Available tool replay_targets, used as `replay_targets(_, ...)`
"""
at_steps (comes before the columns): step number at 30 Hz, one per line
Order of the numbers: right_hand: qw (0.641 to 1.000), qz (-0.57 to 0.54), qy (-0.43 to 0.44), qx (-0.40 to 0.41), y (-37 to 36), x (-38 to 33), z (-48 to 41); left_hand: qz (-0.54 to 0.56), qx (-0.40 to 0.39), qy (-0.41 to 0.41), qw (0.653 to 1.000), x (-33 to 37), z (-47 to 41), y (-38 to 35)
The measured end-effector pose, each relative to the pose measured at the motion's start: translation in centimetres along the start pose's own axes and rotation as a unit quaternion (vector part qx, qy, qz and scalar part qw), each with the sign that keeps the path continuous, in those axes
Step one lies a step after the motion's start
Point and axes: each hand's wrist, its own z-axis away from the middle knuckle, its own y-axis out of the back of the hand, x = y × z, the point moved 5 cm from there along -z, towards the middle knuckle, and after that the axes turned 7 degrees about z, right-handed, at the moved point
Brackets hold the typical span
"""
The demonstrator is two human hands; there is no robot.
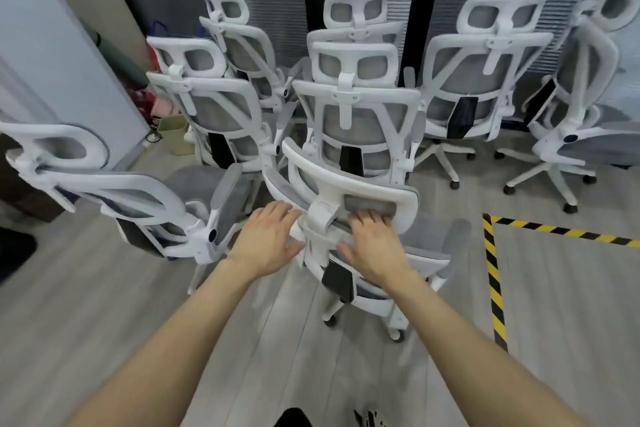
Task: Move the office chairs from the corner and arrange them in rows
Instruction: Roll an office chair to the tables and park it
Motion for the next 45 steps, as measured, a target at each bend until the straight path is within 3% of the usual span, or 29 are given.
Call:
replay_targets(5,0.995,-0.023,-0.086,0.032,-1.2,0.2,0.4,-0.047,0.014,-0.131,0.99,-2.7,-3.8,-1.8)
replay_targets(10,0.984,-0.029,-0.174,0.011,-1.4,-0.4,0.8,-0.08,-0.015,-0.241,0.967,-4.5,-7.9,-3.9)
replay_targets(15,0.972,-0.048,-0.23,-0.007,-1.3,-1.7,2.1,-0.068,-0.056,-0.289,0.953,-5.1,-8.7,-7.3)
replay_targets(24,0.951,-0.034,-0.305,0.041,-0.9,-3.6,6.3,-0.01,0.002,-0.39,0.921,-3.3,-8.9,-8.7)
replay_targets(35,0.92,0.027,-0.379,0.097,-1.3,1.4,11.8,0.004,-0.027,-0.495,0.869,5.9,-13.1,-9.6)
replay_targets(45,0.874,0.113,-0.428,0.201,-0.9,13.9,16.4,0.001,-0.026,-0.565,0.824,21.9,-21.4,-10.4)
